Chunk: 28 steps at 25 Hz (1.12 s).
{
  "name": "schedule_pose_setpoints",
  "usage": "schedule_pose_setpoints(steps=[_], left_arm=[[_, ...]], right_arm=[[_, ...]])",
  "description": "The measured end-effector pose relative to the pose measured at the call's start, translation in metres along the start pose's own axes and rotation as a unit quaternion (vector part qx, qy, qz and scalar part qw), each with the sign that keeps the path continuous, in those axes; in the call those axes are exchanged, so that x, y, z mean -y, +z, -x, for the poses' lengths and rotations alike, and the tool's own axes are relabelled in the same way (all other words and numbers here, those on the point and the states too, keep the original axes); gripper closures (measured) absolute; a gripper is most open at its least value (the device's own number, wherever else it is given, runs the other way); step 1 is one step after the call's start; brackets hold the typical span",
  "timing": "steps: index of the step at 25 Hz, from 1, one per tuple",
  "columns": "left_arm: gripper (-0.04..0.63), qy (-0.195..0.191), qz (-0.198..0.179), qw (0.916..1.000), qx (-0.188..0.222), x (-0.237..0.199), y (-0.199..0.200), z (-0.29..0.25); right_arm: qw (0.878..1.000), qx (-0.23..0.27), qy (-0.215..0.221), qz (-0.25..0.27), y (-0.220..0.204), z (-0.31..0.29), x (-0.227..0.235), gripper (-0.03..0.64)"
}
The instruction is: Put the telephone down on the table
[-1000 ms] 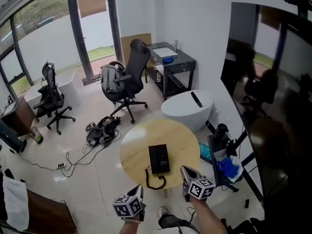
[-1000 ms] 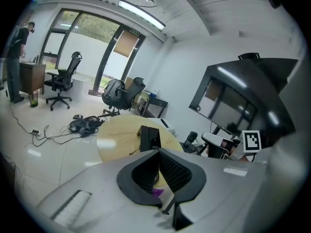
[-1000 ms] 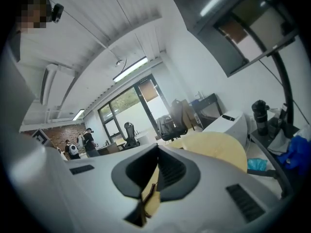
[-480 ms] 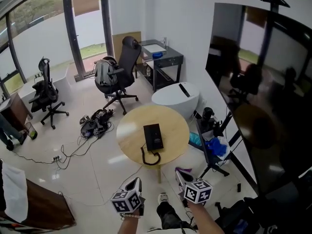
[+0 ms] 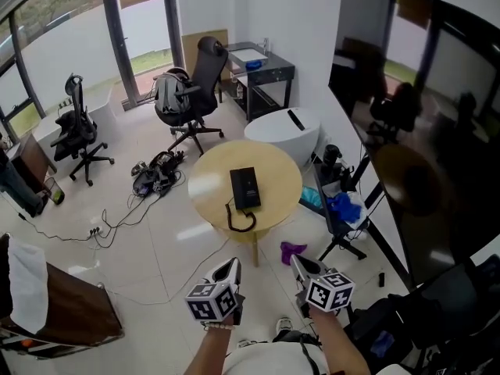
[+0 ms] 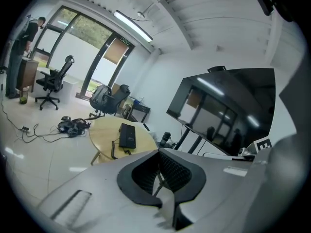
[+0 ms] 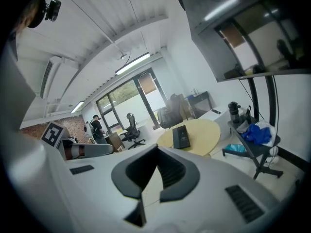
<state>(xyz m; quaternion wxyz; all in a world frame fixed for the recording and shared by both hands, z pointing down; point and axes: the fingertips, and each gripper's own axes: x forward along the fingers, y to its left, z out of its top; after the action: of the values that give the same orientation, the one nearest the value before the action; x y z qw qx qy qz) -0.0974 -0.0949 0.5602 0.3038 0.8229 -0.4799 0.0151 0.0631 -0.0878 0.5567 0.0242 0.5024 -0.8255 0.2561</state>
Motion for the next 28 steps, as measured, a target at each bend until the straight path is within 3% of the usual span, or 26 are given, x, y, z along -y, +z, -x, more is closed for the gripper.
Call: schedule_pose_setpoints(steps=[8, 28], left_arm=[[0.609, 0.017, -0.003, 0.9998, 0.008, 0.025, 0.001, -0.017], [0.609, 0.055, 0.004, 0.9984, 0.010, 0.031, -0.015, -0.024]], right_arm=[[1.000, -0.010, 0.020, 0.006, 0.011, -0.002, 0.012, 0.612], [0.998, -0.014, 0.054, 0.007, 0.016, -0.004, 0.029, 0.612]])
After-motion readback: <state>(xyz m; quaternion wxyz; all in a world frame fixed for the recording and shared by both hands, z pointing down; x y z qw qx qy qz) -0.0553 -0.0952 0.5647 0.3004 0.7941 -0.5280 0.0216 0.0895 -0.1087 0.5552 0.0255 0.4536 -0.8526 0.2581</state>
